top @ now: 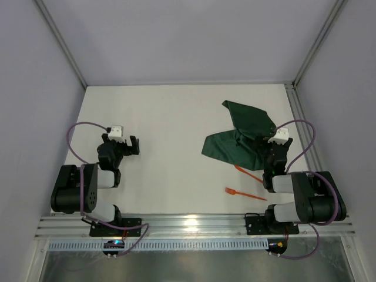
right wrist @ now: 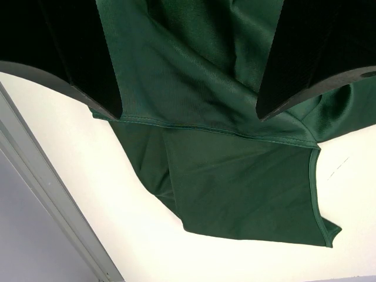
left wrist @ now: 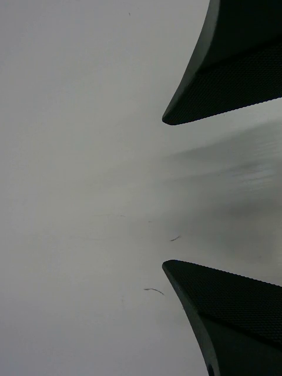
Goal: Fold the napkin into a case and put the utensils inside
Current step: Pick up the crumpled napkin from the corner of the board.
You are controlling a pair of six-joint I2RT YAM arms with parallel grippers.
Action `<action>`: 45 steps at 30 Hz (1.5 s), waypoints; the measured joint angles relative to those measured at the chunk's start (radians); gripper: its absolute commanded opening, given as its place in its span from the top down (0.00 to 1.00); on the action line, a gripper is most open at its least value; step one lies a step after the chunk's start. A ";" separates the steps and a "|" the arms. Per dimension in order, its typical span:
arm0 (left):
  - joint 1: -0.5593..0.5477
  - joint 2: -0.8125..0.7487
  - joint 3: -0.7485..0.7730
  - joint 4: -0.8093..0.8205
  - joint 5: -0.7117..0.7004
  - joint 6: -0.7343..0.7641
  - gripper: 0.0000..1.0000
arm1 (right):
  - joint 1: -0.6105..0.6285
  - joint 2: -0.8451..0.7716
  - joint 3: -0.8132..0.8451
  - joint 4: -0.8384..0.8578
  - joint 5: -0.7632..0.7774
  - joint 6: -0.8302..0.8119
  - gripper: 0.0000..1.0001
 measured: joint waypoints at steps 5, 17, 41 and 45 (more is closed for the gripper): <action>0.000 0.000 0.000 0.000 0.000 0.000 0.01 | 0.000 -0.043 0.040 -0.120 0.022 0.007 0.01; 0.000 -0.079 0.242 -0.451 0.022 0.009 0.01 | -0.003 0.038 0.814 -1.112 0.114 0.156 0.01; -0.027 -0.033 0.972 -1.750 0.158 0.230 0.02 | -0.068 0.378 0.920 -1.666 -0.113 0.114 0.96; -0.027 -0.058 0.983 -1.807 0.168 0.243 0.02 | -0.064 0.385 0.990 -1.707 -0.148 0.119 0.96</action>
